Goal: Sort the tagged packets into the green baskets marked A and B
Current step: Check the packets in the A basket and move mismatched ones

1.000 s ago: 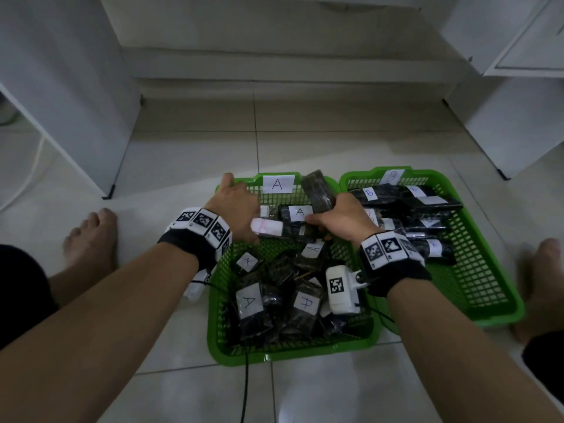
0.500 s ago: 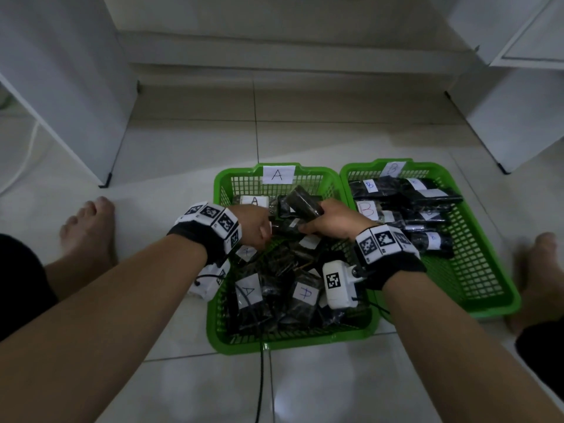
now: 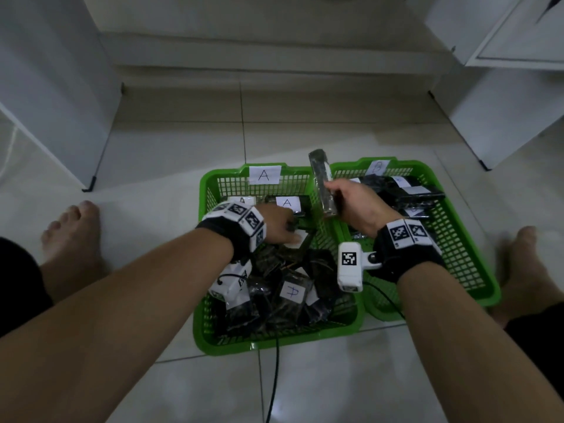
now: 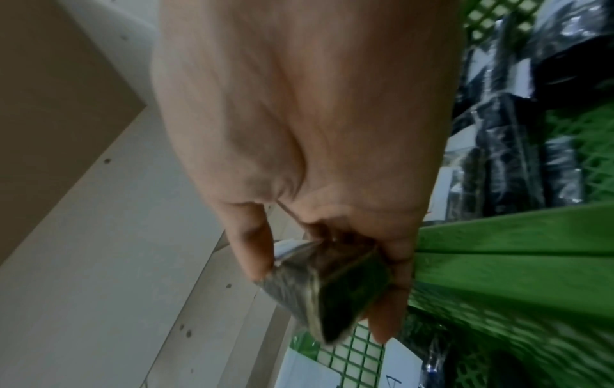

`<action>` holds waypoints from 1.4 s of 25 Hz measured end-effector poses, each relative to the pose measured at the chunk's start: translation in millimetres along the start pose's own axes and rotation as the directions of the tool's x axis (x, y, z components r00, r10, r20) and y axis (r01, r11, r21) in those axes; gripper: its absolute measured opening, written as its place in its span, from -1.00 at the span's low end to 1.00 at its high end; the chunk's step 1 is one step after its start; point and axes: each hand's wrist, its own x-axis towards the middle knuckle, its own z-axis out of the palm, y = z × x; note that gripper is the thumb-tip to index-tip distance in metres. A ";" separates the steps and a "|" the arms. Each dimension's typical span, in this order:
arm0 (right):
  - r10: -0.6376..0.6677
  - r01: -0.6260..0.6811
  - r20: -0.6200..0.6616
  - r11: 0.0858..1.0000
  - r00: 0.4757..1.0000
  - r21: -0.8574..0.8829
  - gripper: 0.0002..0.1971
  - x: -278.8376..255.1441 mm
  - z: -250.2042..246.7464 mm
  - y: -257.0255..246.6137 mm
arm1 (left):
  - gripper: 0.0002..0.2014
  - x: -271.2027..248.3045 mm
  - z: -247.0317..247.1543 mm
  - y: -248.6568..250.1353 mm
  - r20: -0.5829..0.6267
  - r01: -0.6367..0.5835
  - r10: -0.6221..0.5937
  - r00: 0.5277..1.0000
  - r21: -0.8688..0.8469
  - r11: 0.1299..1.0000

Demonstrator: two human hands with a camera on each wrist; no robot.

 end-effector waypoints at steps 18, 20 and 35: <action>-0.103 0.099 0.011 0.974 0.995 0.206 -0.68 -8.9 -10.4 21.2 | -0.75 -8.2 -22.8 -8.7 -0.111 0.065 -0.076 0.991 -0.095 0.993; -0.115 0.102 0.045 0.969 0.992 0.224 -0.78 -9.3 -7.2 18.3 | -0.83 -21.4 -40.1 -25.0 -0.069 0.161 -0.169 0.983 -0.102 0.982; -0.178 0.134 -0.063 0.893 0.982 -0.430 -0.46 -13.8 33.0 10.1 | -0.73 -39.5 -32.7 -47.9 0.062 0.148 -0.138 0.988 -0.602 0.785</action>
